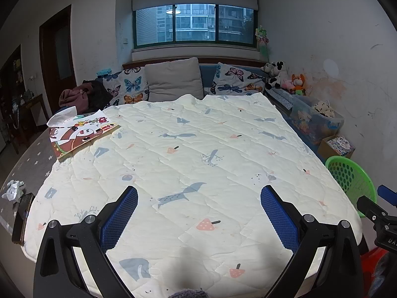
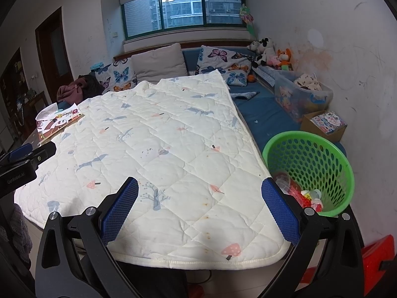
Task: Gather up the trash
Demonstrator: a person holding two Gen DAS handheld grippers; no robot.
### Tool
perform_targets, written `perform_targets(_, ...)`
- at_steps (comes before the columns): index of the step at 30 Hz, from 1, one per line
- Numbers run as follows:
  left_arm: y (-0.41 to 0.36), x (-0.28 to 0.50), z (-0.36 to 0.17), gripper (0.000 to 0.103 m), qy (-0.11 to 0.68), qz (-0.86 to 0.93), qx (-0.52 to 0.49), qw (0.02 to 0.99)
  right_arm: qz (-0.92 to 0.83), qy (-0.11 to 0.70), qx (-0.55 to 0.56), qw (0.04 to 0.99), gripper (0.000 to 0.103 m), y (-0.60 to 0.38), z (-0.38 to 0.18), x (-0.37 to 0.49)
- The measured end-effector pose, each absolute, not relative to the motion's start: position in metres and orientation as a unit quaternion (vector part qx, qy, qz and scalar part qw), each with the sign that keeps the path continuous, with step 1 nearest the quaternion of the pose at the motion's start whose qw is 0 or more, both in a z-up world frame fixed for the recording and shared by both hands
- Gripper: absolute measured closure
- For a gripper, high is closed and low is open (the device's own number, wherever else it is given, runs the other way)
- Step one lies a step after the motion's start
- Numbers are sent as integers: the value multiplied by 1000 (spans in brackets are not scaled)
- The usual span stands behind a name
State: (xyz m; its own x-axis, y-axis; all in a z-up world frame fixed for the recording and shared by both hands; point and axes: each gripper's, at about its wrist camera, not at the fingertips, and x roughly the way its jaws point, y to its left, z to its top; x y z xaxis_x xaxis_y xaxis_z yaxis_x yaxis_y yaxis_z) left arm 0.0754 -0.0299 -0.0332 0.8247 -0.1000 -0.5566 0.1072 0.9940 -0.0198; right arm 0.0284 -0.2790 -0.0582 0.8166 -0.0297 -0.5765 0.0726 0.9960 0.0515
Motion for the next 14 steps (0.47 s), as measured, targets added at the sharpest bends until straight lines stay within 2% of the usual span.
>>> perform_targets(14,-30,77,-35,7,297,-59,6,953,-26,304,37,952,4,-278,-58,30)
